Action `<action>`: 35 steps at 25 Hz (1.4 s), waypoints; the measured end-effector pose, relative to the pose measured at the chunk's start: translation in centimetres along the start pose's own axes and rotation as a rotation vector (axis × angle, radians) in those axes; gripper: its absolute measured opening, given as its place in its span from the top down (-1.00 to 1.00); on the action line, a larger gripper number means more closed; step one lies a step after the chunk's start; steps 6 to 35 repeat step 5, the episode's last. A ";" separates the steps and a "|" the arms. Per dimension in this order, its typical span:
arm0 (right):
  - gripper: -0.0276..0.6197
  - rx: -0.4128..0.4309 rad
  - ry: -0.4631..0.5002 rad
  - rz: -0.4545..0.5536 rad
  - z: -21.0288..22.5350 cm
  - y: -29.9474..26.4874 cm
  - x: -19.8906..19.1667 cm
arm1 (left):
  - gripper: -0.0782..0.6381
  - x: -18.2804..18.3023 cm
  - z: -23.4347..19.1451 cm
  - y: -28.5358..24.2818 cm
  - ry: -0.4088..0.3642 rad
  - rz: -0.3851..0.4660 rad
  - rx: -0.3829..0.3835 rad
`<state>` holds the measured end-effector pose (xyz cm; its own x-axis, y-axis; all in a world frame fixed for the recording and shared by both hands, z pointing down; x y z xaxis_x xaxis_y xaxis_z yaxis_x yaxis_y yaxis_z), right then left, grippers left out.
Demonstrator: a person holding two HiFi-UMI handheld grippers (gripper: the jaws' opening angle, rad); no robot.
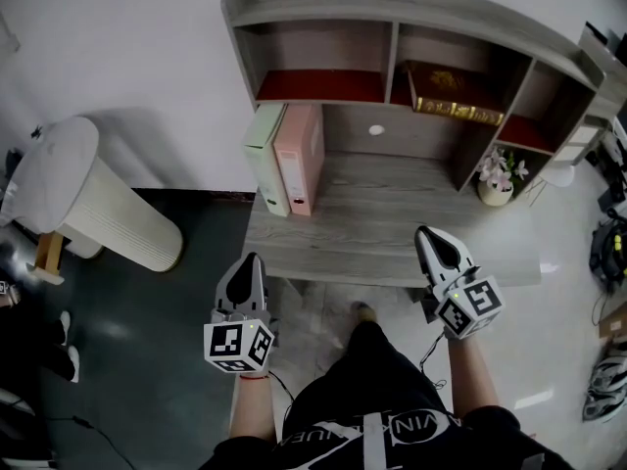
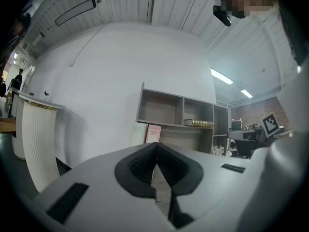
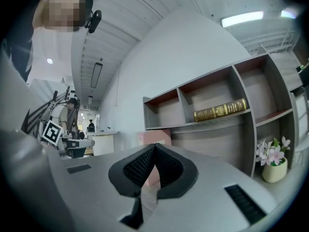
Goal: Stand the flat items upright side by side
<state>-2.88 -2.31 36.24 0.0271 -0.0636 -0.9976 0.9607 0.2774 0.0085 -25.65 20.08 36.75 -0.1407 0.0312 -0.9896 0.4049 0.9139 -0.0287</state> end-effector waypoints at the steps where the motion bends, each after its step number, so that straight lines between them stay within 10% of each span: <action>1: 0.89 0.003 -0.001 -0.001 -0.1 -0.1 0.0 | 0.77 0.0 -0.1 0.1 -0.001 -0.001 0.002; 35: 0.89 0.012 -0.001 -0.004 -0.4 -0.2 0.0 | 0.77 0.1 -0.4 0.4 -0.001 -0.003 0.016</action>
Point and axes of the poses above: the fingertips, and each gripper's own axes: y backward along the fingers, z to its right, x out of its top, the point moved 3 cm from there along y, backward along the fingers, and after that the axes turned 3 degrees about y, right-handed, at the moved point
